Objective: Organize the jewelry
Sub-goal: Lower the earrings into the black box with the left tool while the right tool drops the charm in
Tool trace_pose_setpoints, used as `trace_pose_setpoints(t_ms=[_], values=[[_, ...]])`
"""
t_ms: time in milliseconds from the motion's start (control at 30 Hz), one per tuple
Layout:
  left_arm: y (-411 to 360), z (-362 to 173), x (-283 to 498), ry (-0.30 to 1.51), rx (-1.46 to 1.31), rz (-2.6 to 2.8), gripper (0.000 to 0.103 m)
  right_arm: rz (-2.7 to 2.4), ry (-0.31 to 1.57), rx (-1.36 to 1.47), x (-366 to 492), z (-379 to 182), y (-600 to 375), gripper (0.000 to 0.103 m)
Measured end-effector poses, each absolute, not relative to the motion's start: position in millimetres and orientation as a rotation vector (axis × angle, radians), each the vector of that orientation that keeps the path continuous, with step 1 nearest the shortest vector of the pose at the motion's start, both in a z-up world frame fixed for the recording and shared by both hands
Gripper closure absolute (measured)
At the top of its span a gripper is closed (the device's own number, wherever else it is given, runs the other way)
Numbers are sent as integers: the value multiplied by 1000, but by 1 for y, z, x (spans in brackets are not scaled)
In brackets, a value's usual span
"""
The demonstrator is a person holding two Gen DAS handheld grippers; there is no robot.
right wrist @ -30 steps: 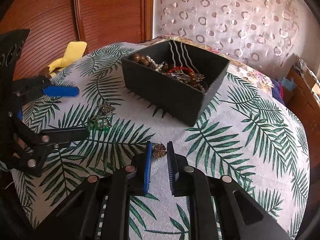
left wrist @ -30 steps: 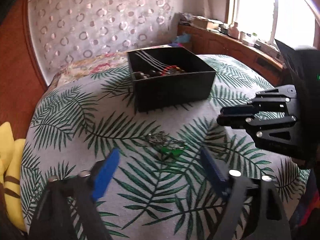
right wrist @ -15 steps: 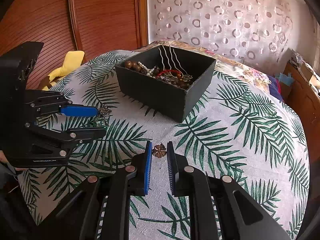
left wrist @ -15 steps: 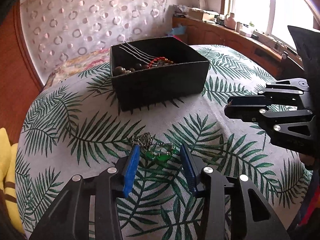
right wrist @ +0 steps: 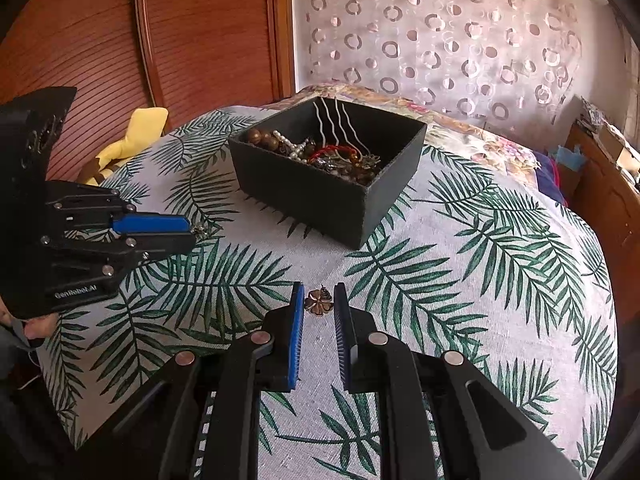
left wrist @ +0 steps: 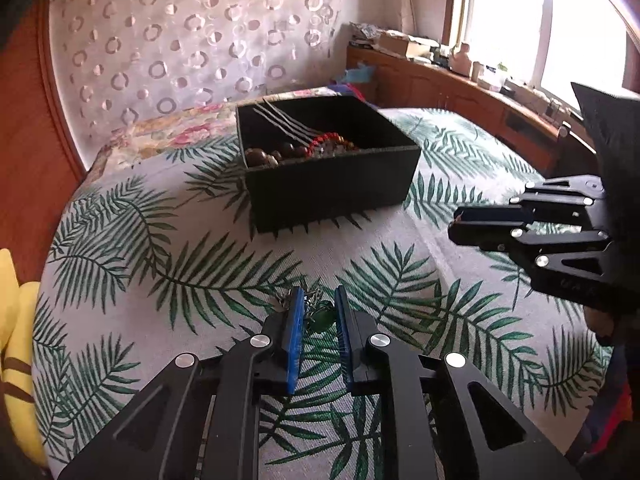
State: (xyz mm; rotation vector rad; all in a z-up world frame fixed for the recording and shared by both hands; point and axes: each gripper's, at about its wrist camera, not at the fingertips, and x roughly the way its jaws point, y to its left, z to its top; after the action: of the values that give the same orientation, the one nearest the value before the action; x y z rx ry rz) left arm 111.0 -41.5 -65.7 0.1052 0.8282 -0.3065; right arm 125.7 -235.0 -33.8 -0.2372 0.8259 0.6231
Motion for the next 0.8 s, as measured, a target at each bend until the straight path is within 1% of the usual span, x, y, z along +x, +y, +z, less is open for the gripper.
trace_pose_setpoints(t_ms=[233, 533, 800], values=[[-37, -40, 110, 769, 69, -315, 89, 635, 794, -226, 127, -19, -233, 86], [-40, 2, 135, 677, 56, -328, 89, 652, 720, -185, 147, 13, -231, 86], [-39, 8, 172, 674, 56, -319, 89, 669, 715, -169, 182, 16, -221, 86]])
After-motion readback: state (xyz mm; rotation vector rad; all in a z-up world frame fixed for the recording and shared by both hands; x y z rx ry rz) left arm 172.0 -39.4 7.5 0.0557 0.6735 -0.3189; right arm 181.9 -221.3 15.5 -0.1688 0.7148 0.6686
